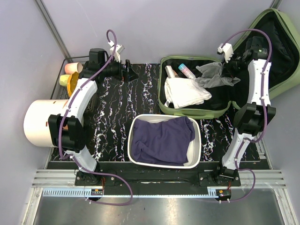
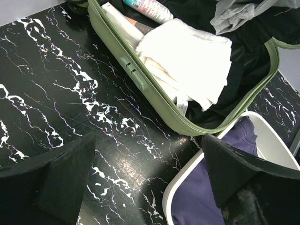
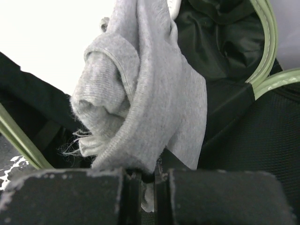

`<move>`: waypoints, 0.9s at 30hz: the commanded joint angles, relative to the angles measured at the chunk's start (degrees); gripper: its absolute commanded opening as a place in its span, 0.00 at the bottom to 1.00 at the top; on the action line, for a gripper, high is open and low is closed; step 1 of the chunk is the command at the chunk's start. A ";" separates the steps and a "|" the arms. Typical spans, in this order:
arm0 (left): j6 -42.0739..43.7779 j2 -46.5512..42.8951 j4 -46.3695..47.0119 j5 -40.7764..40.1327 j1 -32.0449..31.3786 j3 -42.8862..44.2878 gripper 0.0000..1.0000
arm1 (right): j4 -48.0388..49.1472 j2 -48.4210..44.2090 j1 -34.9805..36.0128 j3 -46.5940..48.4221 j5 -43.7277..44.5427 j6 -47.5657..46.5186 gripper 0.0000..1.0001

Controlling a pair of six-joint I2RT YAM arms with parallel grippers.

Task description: Open, take out, and arrange the luggage

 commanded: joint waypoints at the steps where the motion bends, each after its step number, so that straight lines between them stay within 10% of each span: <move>1: 0.24 0.79 3.03 1.70 0.27 1.77 0.99 | -5.34 -5.80 1.94 6.07 -6.74 -0.78 0.00; 8: 0.06 -0.43 3.38 1.96 0.45 -0.50 0.99 | -7.91 -13.35 9.15 2.75 -10.88 -0.35 0.00; 20: 1.38 -8.52 4.79 2.58 2.12 -10.87 0.99 | 6.94 -39.38 32.59 -39.33 -4.47 5.18 0.00; 27: 0.85 -11.51 5.76 3.46 2.47 -14.05 0.99 | 18.89 -41.41 43.86 -45.52 1.33 13.80 0.00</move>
